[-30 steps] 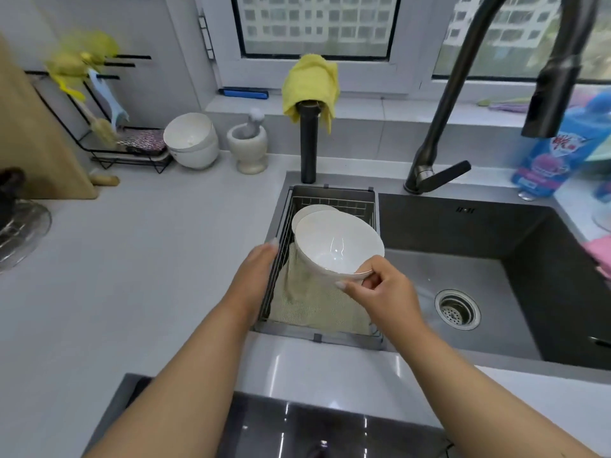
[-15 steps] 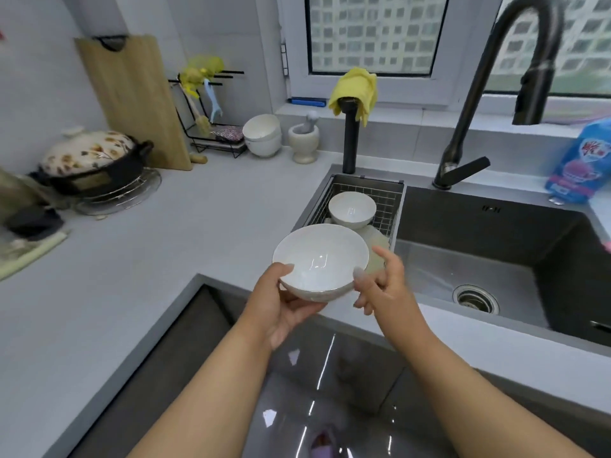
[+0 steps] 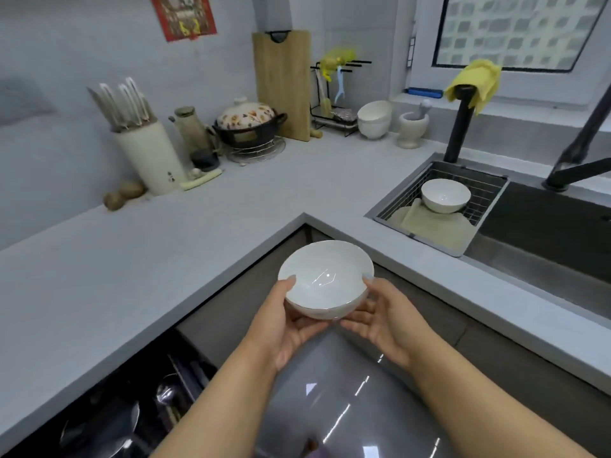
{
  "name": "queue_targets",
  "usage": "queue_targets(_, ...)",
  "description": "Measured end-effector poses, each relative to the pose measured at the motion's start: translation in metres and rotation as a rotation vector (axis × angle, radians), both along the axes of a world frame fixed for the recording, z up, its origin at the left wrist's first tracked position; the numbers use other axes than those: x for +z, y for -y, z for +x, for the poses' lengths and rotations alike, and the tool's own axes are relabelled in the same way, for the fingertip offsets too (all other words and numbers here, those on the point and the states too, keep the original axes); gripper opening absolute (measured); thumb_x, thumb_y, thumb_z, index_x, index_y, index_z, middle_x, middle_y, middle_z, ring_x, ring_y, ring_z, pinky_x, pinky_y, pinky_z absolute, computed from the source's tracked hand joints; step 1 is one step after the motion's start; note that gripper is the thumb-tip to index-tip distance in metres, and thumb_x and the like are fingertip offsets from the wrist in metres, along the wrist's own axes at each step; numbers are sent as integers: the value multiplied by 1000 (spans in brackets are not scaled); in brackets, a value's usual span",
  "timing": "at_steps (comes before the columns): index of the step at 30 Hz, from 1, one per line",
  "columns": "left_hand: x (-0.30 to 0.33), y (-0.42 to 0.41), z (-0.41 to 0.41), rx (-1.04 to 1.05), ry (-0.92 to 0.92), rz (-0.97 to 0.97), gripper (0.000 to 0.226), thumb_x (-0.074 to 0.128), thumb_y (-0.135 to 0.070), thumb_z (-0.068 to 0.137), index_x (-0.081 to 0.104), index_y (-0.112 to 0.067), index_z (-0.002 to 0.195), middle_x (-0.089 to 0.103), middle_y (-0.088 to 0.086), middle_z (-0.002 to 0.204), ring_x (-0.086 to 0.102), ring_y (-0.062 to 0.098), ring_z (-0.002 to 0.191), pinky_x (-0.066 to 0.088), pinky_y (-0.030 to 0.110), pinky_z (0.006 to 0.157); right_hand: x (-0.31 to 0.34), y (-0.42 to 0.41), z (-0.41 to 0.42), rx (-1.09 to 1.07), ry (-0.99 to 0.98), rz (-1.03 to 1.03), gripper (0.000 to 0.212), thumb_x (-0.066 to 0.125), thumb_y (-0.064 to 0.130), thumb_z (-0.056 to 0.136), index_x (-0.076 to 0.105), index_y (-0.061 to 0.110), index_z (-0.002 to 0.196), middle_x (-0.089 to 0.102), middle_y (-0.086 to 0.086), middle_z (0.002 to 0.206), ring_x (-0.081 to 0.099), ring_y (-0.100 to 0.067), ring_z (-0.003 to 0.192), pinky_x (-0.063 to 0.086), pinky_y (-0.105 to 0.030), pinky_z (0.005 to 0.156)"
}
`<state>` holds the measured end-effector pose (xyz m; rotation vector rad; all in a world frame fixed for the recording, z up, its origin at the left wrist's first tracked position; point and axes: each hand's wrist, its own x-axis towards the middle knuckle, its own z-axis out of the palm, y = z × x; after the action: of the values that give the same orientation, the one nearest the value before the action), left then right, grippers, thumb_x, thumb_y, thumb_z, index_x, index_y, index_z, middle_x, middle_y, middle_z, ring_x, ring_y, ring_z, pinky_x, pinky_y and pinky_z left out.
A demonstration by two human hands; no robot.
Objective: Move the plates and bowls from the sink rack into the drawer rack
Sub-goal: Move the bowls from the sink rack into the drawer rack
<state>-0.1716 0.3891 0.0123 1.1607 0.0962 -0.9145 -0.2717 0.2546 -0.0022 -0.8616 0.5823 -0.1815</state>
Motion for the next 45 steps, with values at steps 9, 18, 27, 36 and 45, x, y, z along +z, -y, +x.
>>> queue_targets(9, -17, -116, -4, 193, 31, 137, 26, 49, -35, 97, 59, -13, 107, 70, 19, 101, 70, 36, 92, 55, 46, 85, -13, -93, 35, 162, -71, -58, 32, 53, 26, 90, 57, 5, 115, 62, -13, 82, 64, -25, 73, 54, -42, 79)
queue_targets(18, -54, -283, 1, 419, 85, 358, 39, 39, -45, 98, 54, -20, 123, 62, 9, 117, 59, 21, 107, 44, 40, 98, -27, -227, 76, 378, -175, -210, 18, 52, 25, 92, 55, 12, 104, 64, -18, 93, 64, -31, 88, 53, -46, 87)
queue_targets(27, -131, -467, -18, 192, 369, 1049, 52, 34, -49, 98, 43, -22, 140, 45, -4, 144, 36, 20, 135, 28, 37, 112, -96, -359, 114, 549, -379, -432, 33, 63, 31, 83, 57, 10, 108, 61, -14, 109, 65, -29, 91, 59, -38, 67)
queue_targets(36, -178, -521, -46, -222, 544, 1439, 67, 24, -53, 97, 8, -19, 153, 8, 3, 161, 1, 18, 147, -3, 38, 120, -159, -426, 128, 760, -633, -983, 62, 70, 39, 73, 45, 13, 123, 57, -3, 99, 60, -24, 91, 54, -40, 83)
queue_targets(45, -181, -524, -46, -174, 608, 1416, 66, 29, -52, 95, 13, -21, 151, 15, 3, 159, 10, 19, 146, 8, 38, 120, -196, -460, 141, 1045, -745, -1149, 77, 70, 41, 70, 40, 9, 133, 58, -10, 118, 60, -27, 102, 52, -37, 84)
